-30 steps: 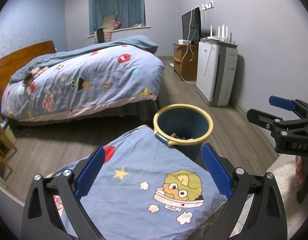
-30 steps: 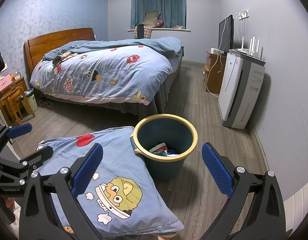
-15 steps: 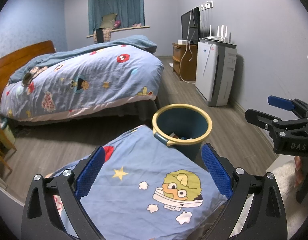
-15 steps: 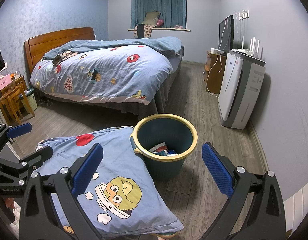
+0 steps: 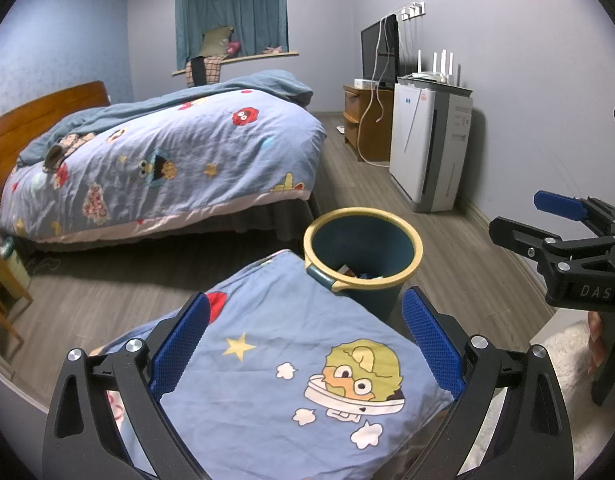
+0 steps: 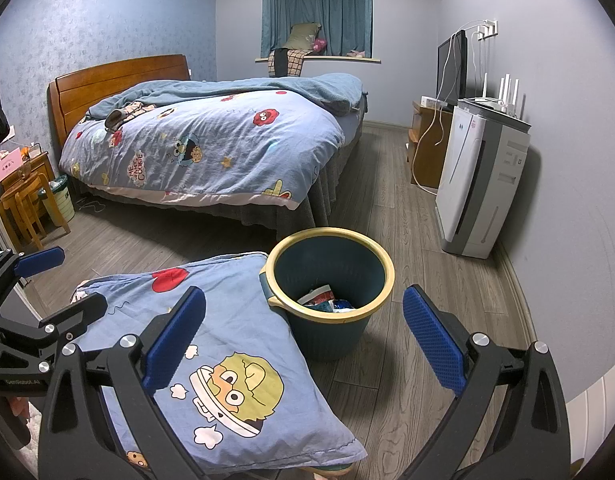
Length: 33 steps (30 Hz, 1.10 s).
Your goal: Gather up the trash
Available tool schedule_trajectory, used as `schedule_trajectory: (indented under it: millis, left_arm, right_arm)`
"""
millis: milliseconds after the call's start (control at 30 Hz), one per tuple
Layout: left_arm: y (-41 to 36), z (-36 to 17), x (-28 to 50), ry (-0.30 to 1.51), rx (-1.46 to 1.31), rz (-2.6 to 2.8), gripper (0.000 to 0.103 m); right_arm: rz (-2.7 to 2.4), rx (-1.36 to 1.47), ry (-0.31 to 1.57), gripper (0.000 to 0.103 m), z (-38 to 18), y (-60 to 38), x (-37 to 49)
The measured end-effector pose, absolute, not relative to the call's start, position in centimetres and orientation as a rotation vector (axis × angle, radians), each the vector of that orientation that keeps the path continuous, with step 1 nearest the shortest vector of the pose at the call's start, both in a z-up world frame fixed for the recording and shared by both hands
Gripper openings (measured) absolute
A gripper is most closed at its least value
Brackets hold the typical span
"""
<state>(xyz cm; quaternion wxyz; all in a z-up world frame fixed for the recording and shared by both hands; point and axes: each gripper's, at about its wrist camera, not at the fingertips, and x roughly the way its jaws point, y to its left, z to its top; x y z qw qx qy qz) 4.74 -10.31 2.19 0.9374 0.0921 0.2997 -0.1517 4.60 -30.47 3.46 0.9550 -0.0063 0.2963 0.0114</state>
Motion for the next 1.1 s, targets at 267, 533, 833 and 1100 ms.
schedule_trajectory:
  millis: [267,533,833,1100]
  left_arm:
    - [-10.5,2.2,4.8,0.612,0.189,-0.305,0.096]
    - [-10.7,2.2,4.6,0.602,0.188,-0.321,0.096]
    - [-10.9,2.0,4.4,0.601,0.201,-0.302,0.096]
    - [-10.1,1.8,5.0,0.627,0.169,-0.295,0.097]
  right_arm:
    - [0.023,-0.012,0.601,0.097,3.5,-30.4,4.6]
    - [0.022,-0.011,0.603,0.097,3.5,-30.5,4.6]
    - [0.021,-0.007,0.607,0.097,3.1,-30.5,4.6]
    - [0.020,-0.009,0.610,0.097,3.0,-30.5,4.6]
